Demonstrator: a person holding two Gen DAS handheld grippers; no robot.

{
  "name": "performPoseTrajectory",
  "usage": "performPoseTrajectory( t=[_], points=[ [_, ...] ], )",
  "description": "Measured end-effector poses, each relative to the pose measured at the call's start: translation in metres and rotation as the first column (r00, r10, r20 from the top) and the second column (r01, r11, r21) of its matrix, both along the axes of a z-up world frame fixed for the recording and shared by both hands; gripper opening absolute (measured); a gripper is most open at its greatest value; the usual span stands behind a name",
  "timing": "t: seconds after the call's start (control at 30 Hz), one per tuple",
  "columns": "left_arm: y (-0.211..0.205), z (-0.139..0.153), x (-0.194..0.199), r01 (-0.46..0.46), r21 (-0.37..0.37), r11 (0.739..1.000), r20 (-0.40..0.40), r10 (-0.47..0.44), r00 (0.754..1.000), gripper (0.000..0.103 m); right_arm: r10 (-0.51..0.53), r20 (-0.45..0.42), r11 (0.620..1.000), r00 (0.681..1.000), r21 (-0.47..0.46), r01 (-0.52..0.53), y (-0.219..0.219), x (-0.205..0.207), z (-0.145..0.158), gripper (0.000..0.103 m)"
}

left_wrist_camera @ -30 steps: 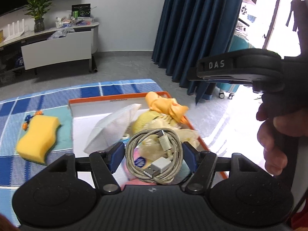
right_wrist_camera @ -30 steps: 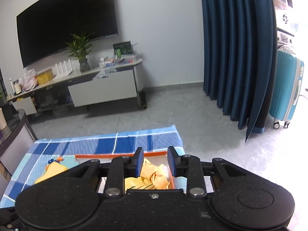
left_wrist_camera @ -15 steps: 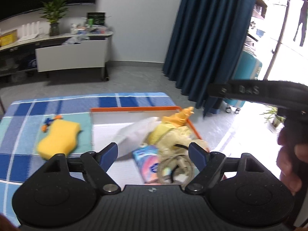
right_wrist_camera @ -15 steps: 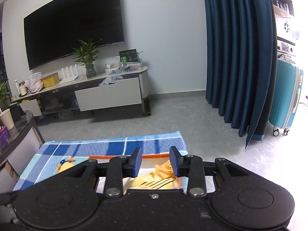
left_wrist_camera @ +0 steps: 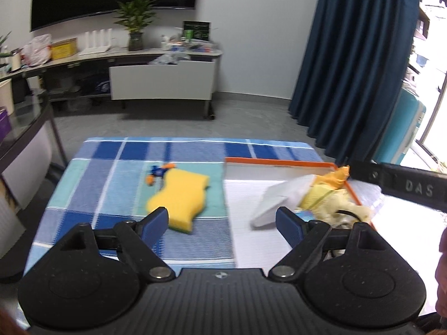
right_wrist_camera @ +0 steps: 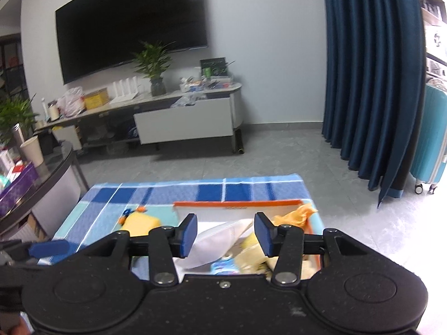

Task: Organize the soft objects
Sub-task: 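Withdraw both open tools from the box toward the sponge and earplugs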

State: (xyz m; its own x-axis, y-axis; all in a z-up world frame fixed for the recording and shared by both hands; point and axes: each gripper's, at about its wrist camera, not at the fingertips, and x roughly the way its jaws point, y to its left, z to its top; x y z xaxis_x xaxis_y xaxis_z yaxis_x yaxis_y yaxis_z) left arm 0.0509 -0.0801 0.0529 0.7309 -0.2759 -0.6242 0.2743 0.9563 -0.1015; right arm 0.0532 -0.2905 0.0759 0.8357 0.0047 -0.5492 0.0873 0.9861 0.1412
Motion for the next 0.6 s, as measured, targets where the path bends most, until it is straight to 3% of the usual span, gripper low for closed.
performPoseTrajectory(
  t=[0.3,0.6],
  points=[
    [0.05,-0.003,0.011,-0.098,0.015,0.995,-0.01,0.098,0.995,0.086,0.057,-0.033,0.998,0.998,0.019,-0.056,0.046,0.016,-0.006,0.062],
    [0.076,-0.004,0.028,-0.134,0.024,0.991,-0.015,0.135,0.991,0.086,0.106,-0.069,0.994,0.992,0.035,-0.104,0.088,0.035,-0.018,0.062]
  ],
)
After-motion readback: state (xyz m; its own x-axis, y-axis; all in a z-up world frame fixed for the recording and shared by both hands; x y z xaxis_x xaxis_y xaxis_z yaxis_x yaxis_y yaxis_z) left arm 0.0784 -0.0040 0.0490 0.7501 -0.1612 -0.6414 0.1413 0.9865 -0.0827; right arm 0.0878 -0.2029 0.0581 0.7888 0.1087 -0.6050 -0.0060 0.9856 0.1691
